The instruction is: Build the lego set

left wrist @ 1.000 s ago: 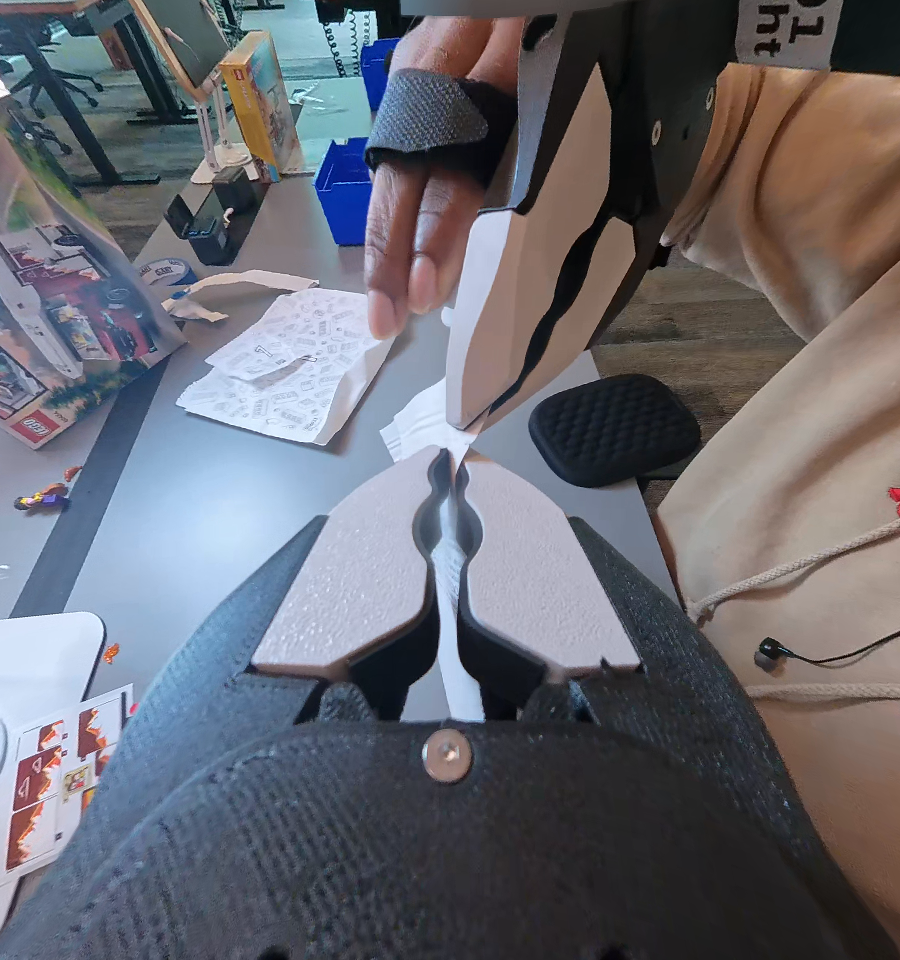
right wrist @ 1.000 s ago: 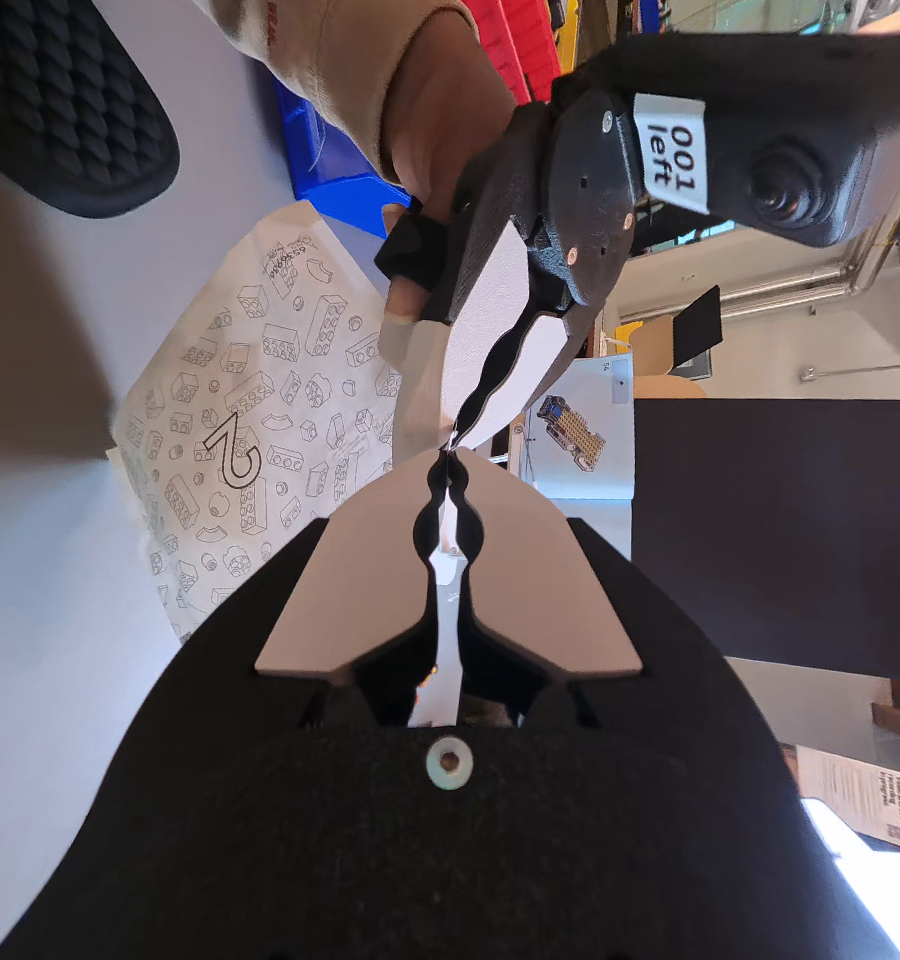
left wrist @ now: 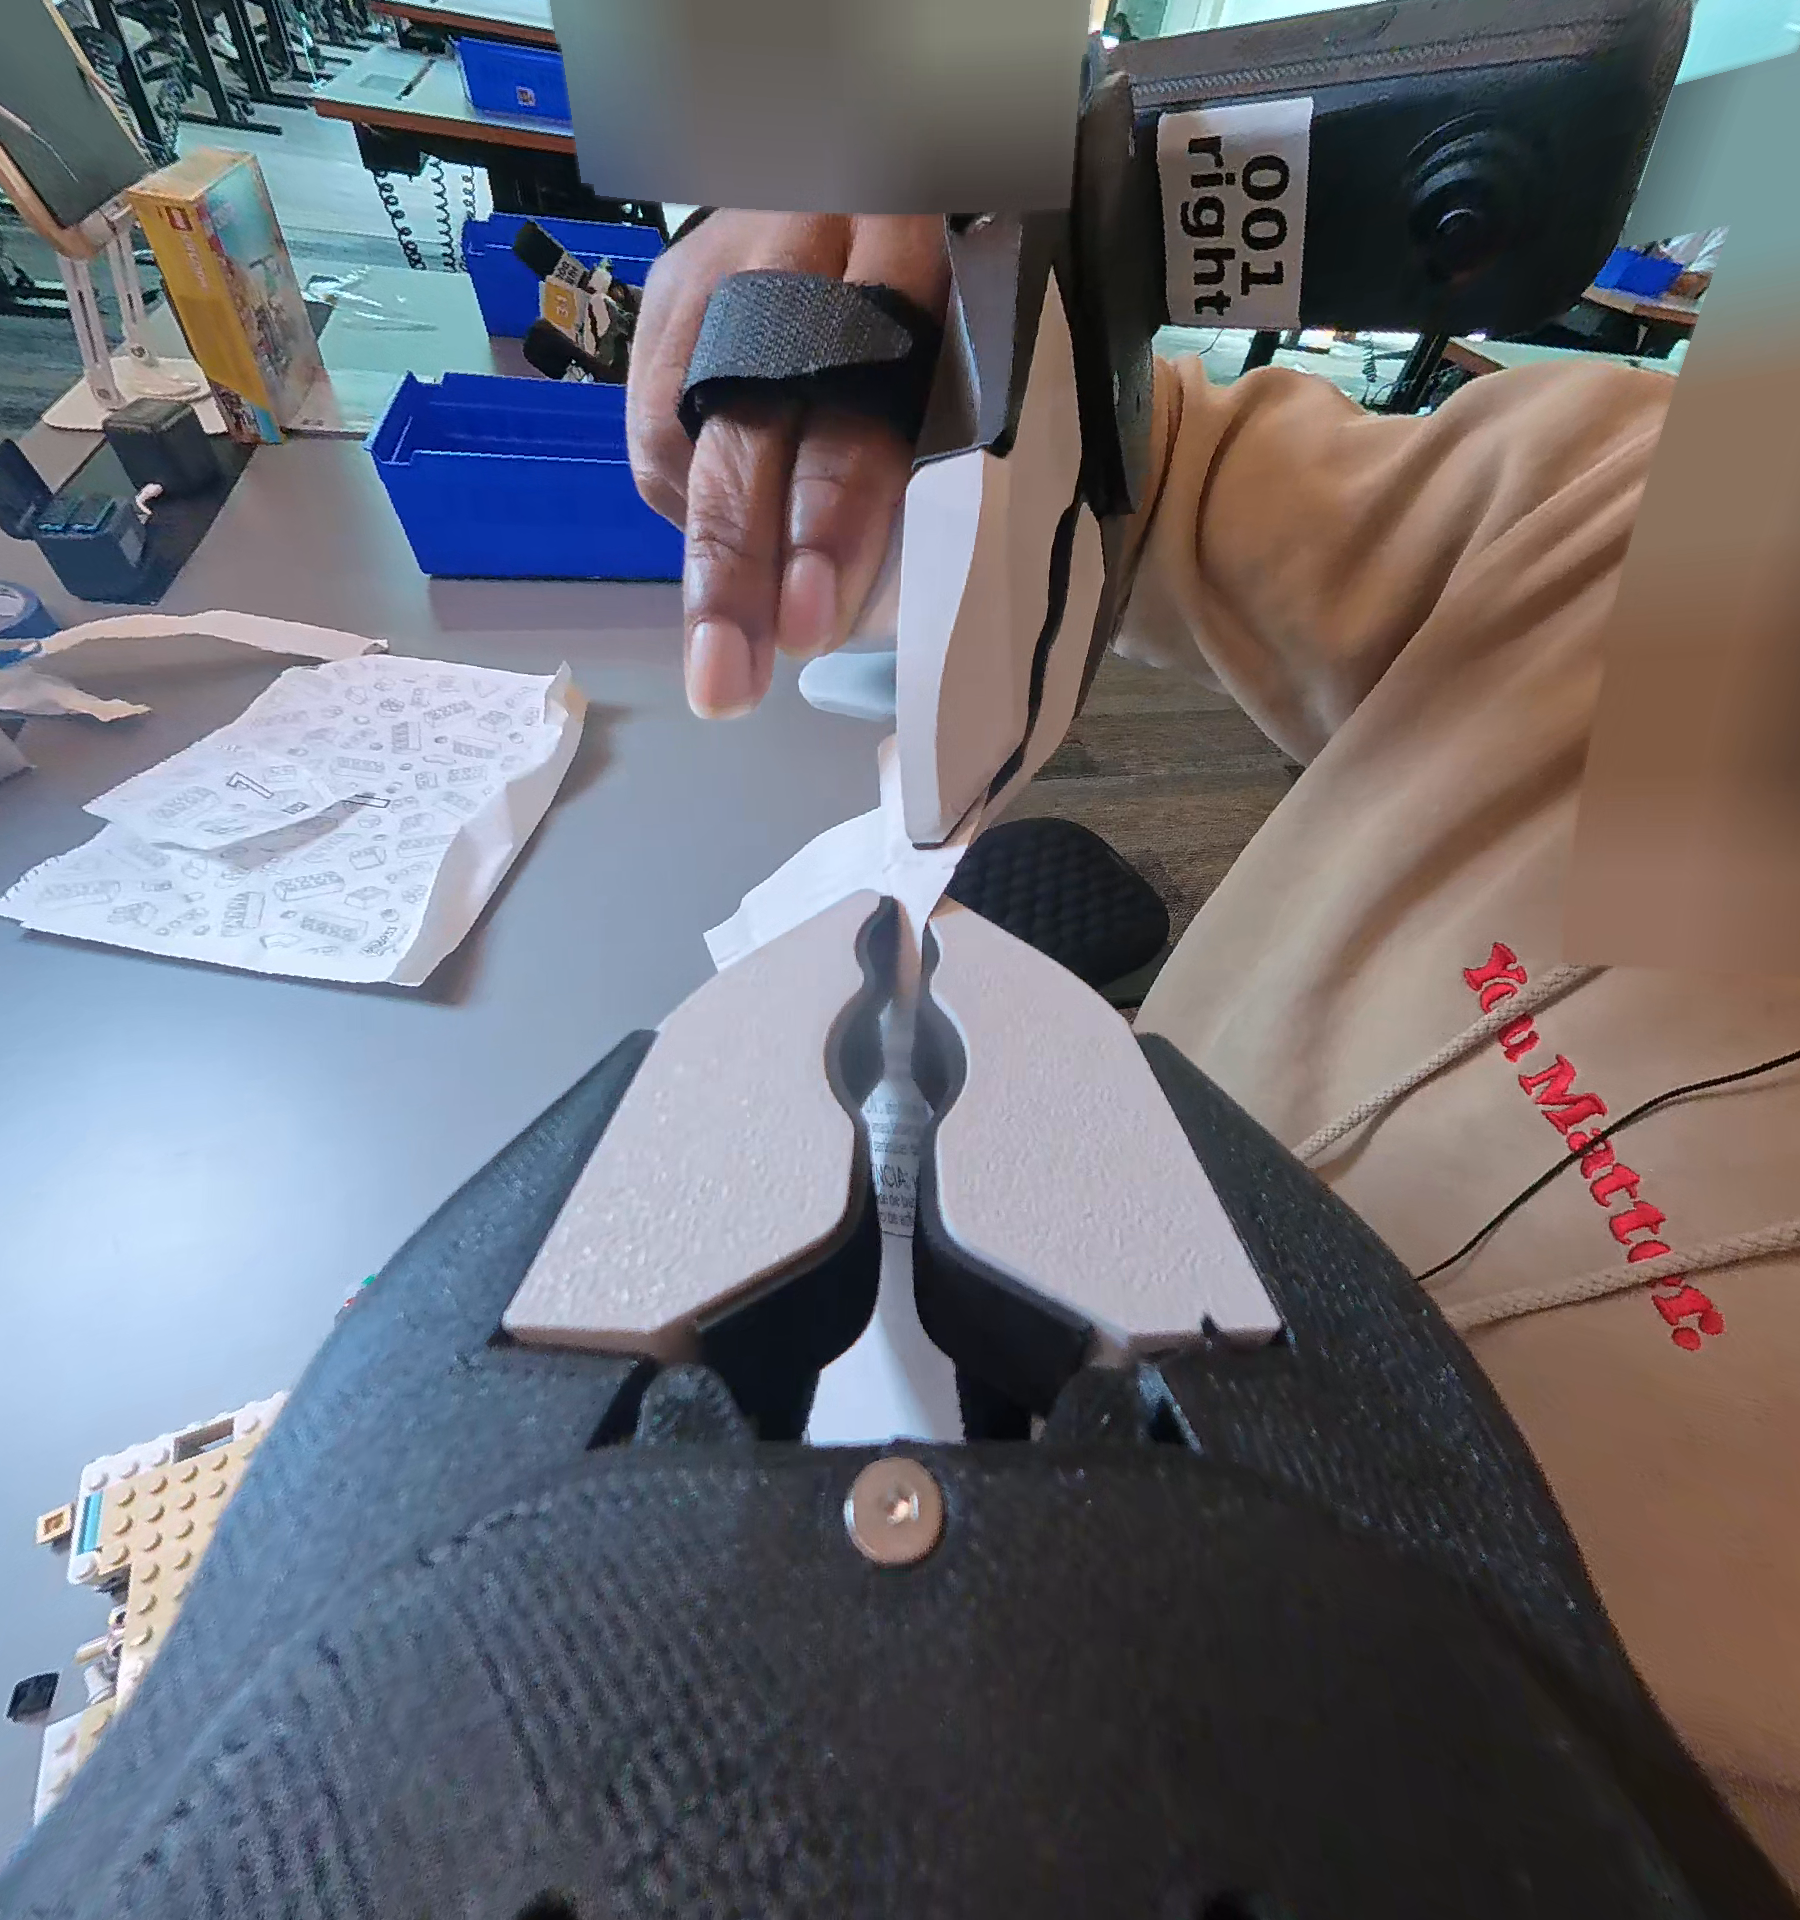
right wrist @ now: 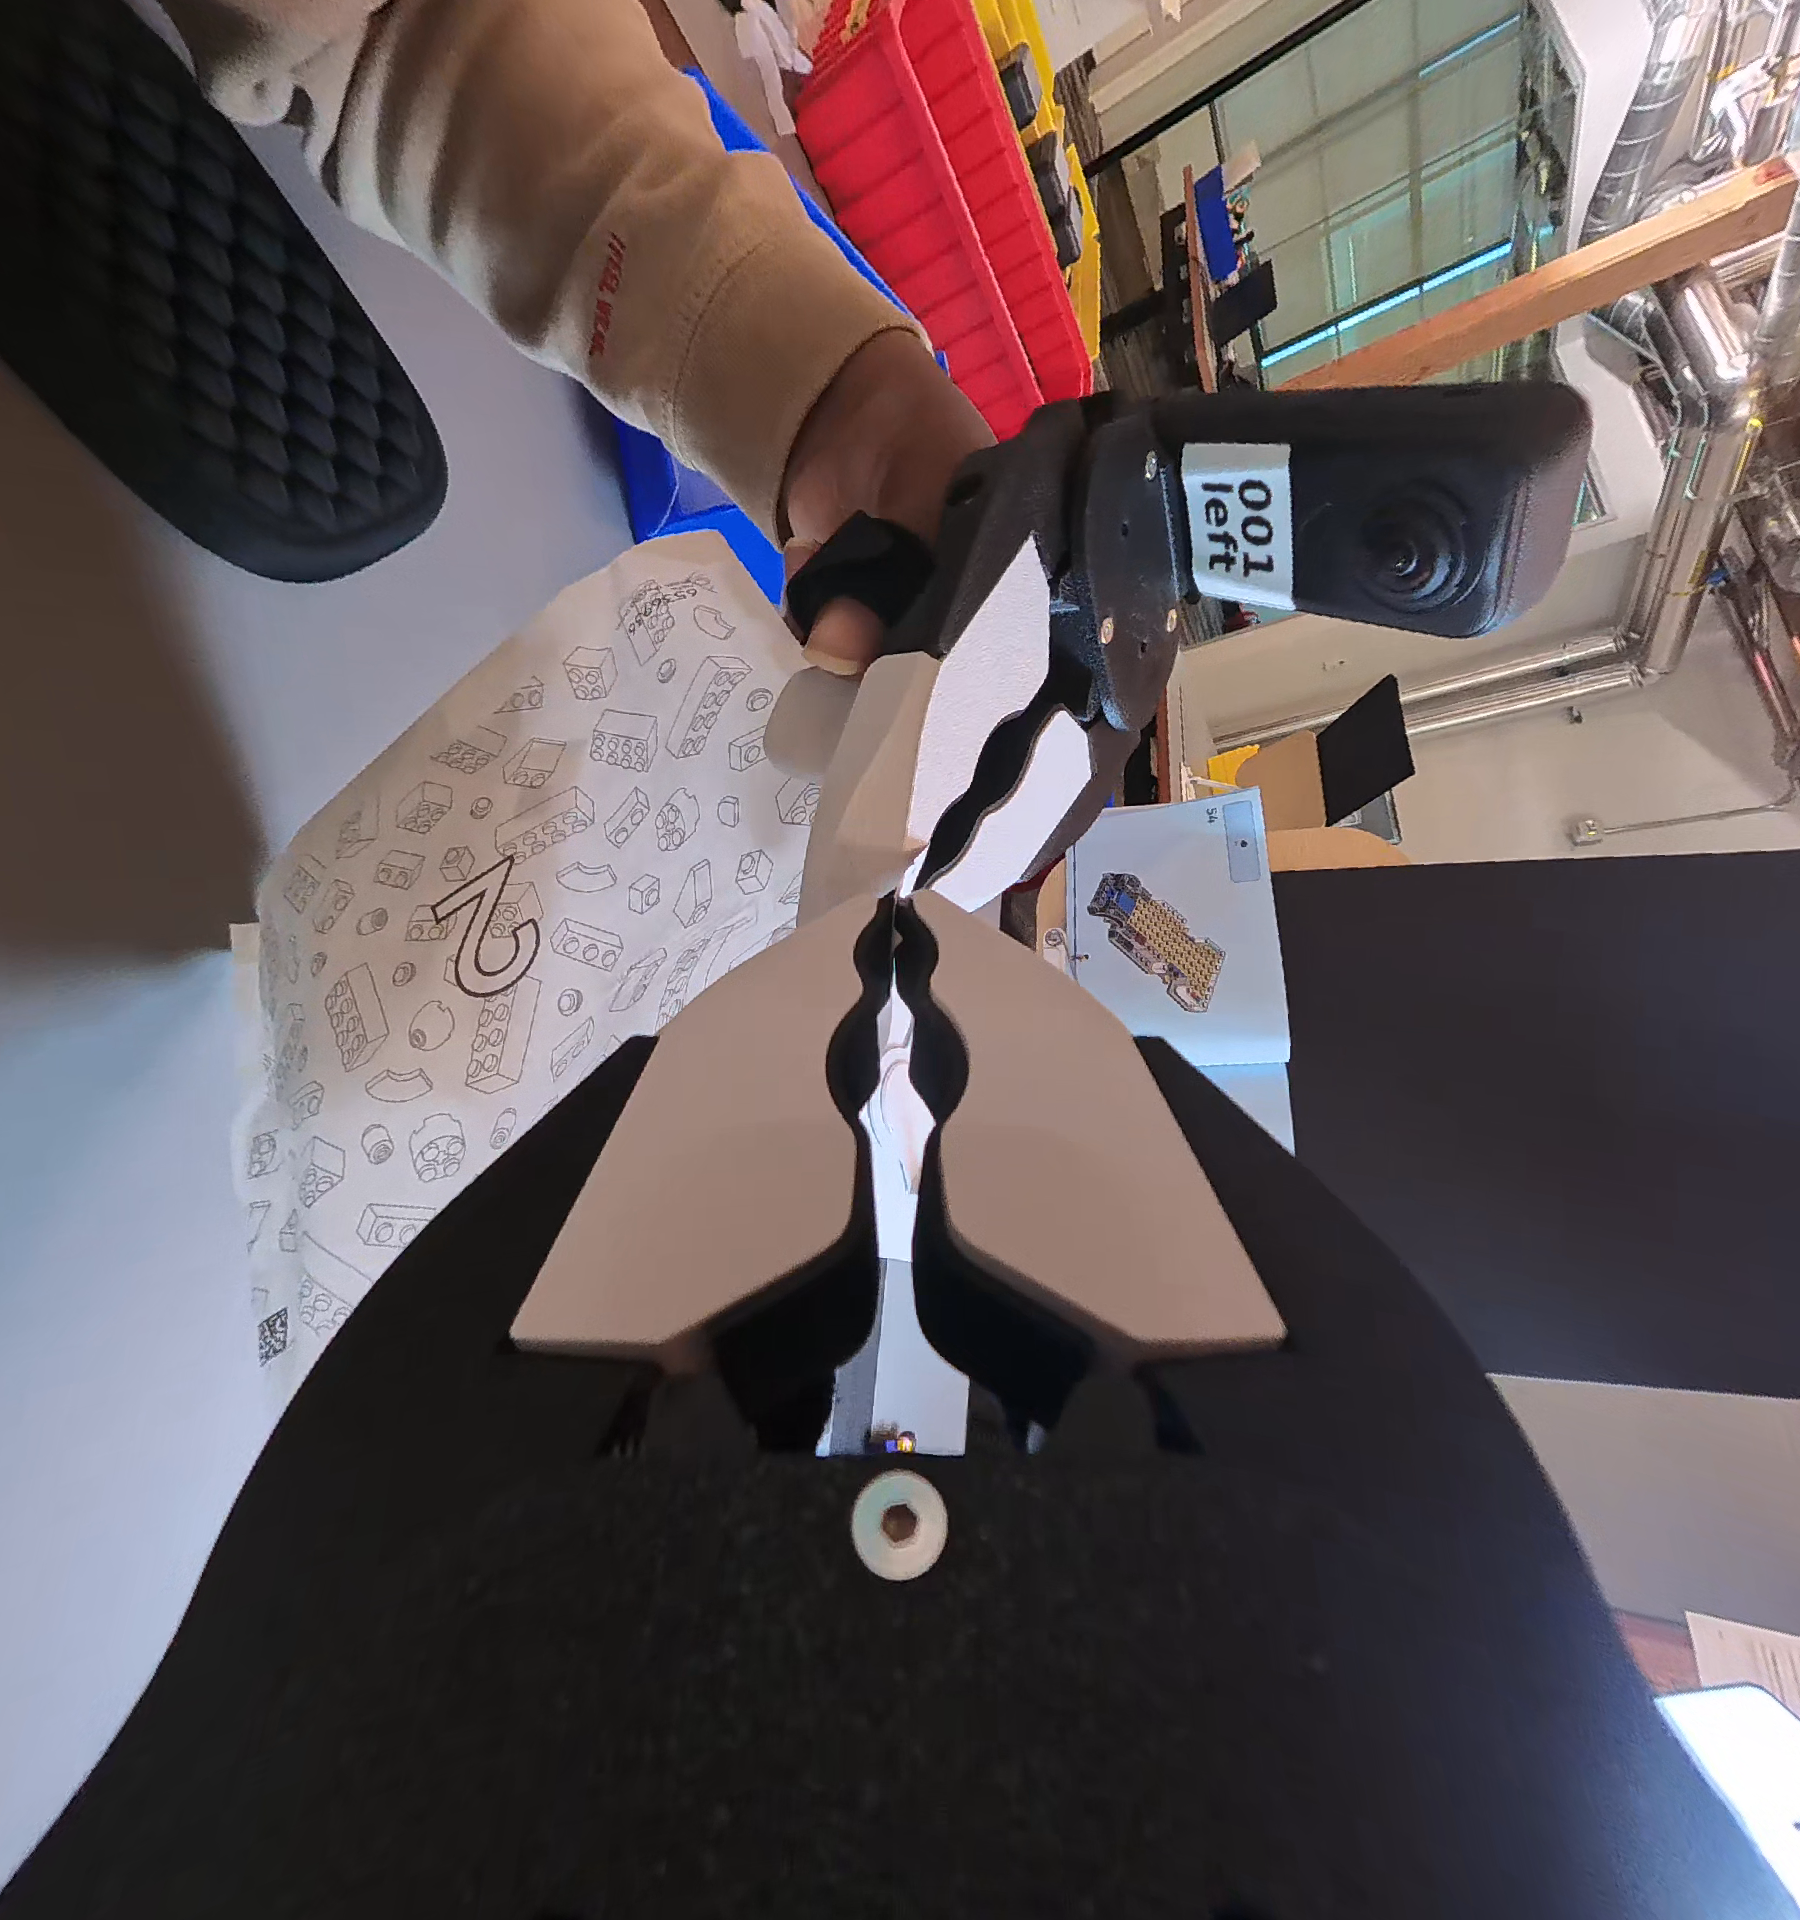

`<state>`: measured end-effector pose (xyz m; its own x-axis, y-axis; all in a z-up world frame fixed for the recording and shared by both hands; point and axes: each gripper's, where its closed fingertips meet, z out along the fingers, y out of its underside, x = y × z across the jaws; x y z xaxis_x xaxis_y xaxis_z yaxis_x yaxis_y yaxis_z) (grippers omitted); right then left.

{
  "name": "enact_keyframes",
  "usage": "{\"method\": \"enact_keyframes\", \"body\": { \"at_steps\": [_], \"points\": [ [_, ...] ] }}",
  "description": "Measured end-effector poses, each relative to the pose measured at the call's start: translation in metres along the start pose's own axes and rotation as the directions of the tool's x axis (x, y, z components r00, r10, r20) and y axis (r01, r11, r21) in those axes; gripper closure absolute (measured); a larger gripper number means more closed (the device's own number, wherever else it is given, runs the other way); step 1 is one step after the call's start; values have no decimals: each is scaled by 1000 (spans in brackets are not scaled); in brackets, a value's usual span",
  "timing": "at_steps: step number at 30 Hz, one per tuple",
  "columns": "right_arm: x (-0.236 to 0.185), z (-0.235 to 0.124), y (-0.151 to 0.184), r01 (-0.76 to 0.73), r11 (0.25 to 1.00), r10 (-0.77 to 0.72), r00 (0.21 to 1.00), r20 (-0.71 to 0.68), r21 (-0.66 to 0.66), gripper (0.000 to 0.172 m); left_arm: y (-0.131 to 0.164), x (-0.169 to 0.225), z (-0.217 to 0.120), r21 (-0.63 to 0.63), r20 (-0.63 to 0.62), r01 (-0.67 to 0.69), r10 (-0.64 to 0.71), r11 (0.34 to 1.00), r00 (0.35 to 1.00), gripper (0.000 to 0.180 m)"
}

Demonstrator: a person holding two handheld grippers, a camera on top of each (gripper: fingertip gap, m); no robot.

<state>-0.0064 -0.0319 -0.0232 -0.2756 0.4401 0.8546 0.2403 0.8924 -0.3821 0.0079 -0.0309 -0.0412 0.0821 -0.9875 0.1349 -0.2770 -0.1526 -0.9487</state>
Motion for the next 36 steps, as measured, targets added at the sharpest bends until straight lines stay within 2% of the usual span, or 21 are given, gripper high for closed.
{"method": "enact_keyframes", "body": {
  "at_steps": [22, 23, 26, 28, 32, 36],
  "points": [
    [-12, -5, 7, 69, 997, -71, 996, -47, -43, 171, 4, 0, 11, 13, -88, 96, -95, 995, 992, 180],
    [-13, -5, 11, 58, 997, -60, 998, -33, -50, 171, 6, -4, 13, -3, -38, 93, -93, 996, 995, 180],
    [-11, -6, 14, -25, 998, 25, 1000, -8, -55, 171, 6, -12, 13, -75, 131, -29, 39, 997, 991, 180],
    [-10, -6, 16, -5, 995, 7, 1000, 18, -96, 171, 7, -17, 14, -147, 200, -75, 104, 986, 974, 180],
    [-7, -4, 18, 53, 983, -45, 998, 49, -177, 162, 5, -19, 15, -228, 243, -111, 167, 967, 956, 180],
    [-4, -4, 18, 112, 967, -105, 994, 43, -227, 171, 5, -19, 15, -248, 231, -108, 167, 963, 958, 180]
  ]
}}
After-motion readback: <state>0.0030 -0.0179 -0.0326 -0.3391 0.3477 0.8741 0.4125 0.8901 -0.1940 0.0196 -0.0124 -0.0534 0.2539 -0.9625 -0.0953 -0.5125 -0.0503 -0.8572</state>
